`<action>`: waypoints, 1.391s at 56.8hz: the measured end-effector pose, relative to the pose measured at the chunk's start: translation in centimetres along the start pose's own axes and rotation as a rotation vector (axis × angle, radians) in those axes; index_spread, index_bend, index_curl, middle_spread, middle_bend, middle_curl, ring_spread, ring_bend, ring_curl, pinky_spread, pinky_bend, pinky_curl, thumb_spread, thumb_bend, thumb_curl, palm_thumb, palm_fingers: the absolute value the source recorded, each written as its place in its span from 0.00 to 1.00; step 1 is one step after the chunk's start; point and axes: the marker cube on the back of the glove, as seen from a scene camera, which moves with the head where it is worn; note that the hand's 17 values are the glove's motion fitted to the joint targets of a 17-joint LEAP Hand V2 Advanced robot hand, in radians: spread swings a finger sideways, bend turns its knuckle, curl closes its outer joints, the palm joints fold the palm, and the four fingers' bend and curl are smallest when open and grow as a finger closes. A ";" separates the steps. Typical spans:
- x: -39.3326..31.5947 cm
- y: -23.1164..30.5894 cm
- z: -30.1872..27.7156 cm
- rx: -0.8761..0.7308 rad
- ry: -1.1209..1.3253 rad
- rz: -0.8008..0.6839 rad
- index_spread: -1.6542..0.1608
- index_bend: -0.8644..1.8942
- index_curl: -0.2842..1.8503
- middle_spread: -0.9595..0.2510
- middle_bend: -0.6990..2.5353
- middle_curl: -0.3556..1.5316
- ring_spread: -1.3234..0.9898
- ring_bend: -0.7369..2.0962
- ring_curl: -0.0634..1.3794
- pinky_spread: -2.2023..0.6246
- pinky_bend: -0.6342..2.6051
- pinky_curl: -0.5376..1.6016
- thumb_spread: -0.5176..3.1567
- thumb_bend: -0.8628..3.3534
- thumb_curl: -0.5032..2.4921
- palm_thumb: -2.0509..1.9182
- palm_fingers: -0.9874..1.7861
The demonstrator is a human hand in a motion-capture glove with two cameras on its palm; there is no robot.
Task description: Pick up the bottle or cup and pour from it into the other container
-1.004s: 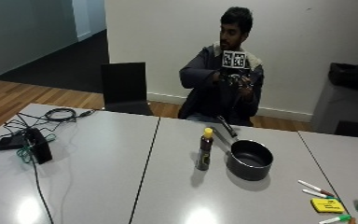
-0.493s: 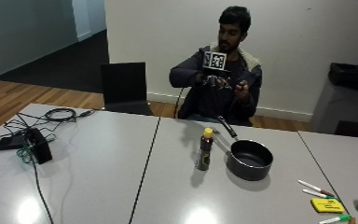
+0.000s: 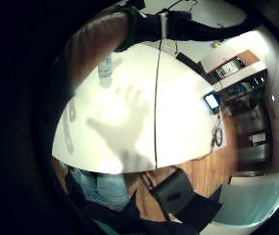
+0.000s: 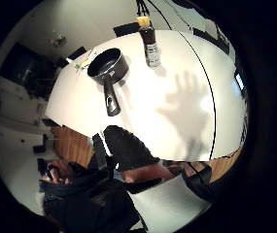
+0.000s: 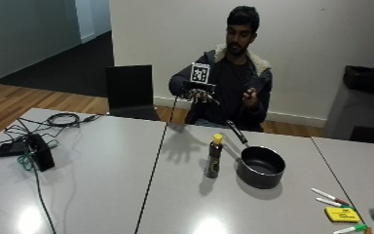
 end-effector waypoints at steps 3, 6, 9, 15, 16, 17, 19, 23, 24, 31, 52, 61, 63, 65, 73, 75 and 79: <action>0.5 -1.2 0.7 0.036 -0.002 0.079 0.73 0.36 0.25 0.87 0.28 0.36 0.67 0.33 0.20 0.91 0.36 0.41 0.40 0.20 0.26 0.57 0.48; 1.1 -2.3 1.5 0.058 -0.003 0.126 0.73 0.36 0.25 0.87 0.28 0.36 0.67 0.33 0.20 0.91 0.36 0.41 0.40 0.20 0.26 0.57 0.48; 1.9 -2.3 1.9 -0.027 -0.022 0.061 0.73 0.36 0.24 0.87 0.28 0.36 0.67 0.33 0.20 0.91 0.36 0.42 0.40 0.20 0.26 0.57 0.48; 2.6 -4.1 3.2 -0.082 -0.075 0.090 0.74 0.35 0.24 0.88 0.28 0.36 0.67 0.33 0.20 0.91 0.37 0.42 0.40 0.20 0.27 0.57 0.46; 2.7 -4.6 3.6 -0.046 -0.084 0.091 0.74 0.35 0.24 0.88 0.28 0.36 0.67 0.33 0.20 0.91 0.37 0.42 0.40 0.20 0.27 0.57 0.46; 2.9 -5.3 4.1 0.006 -0.093 0.091 0.74 0.35 0.24 0.88 0.28 0.36 0.67 0.33 0.20 0.91 0.37 0.42 0.40 0.20 0.27 0.57 0.46; 3.1 -6.4 4.9 0.097 -0.111 0.086 0.74 0.35 0.23 0.88 0.28 0.37 0.67 0.33 0.20 0.91 0.38 0.42 0.40 0.20 0.27 0.57 0.46; 3.5 -8.3 6.1 0.095 -0.176 0.044 0.75 0.35 0.23 0.89 0.28 0.37 0.67 0.33 0.21 0.91 0.38 0.42 0.40 0.20 0.27 0.57 0.45; 3.4 -8.6 6.5 0.084 -0.200 0.051 0.75 0.35 0.23 0.89 0.28 0.37 0.67 0.33 0.21 0.91 0.38 0.42 0.40 0.20 0.27 0.57 0.45; 3.3 -11.2 9.3 0.039 -0.381 0.053 0.77 0.35 0.22 0.89 0.29 0.37 0.67 0.33 0.21 0.91 0.39 0.43 0.40 0.20 0.27 0.57 0.44; -0.5 -17.9 15.4 -0.032 -1.142 0.145 0.80 0.37 0.23 0.90 0.30 0.37 0.68 0.32 0.18 0.91 0.41 0.43 0.38 0.20 0.28 0.62 0.42; -2.2 -19.5 17.6 -0.042 -1.267 0.141 0.81 0.37 0.23 0.90 0.30 0.37 0.69 0.32 0.18 0.91 0.41 0.42 0.37 0.20 0.29 0.64 0.43; -2.6 -19.9 18.0 -0.032 -1.269 0.158 0.81 0.36 0.23 0.90 0.31 0.37 0.68 0.33 0.18 0.91 0.40 0.42 0.37 0.20 0.29 0.64 0.43; -3.0 -20.4 18.4 -0.019 -1.270 0.171 0.82 0.36 0.23 0.90 0.31 0.37 0.68 0.33 0.18 0.91 0.41 0.42 0.37 0.20 0.29 0.65 0.44; -3.8 -21.7 19.4 0.009 -1.323 0.199 0.82 0.35 0.23 0.86 0.31 0.37 0.67 0.37 0.21 0.90 0.39 0.41 0.37 0.20 0.29 0.68 0.49; -4.0 -22.2 19.6 0.029 -1.338 0.193 0.82 0.35 0.23 0.84 0.31 0.38 0.67 0.38 0.22 0.90 0.38 0.41 0.37 0.20 0.29 0.68 0.51; -4.4 -23.1 19.7 0.072 -1.365 0.202 0.81 0.36 0.23 0.82 0.31 0.38 0.66 0.40 0.23 0.89 0.37 0.41 0.36 0.20 0.30 0.69 0.53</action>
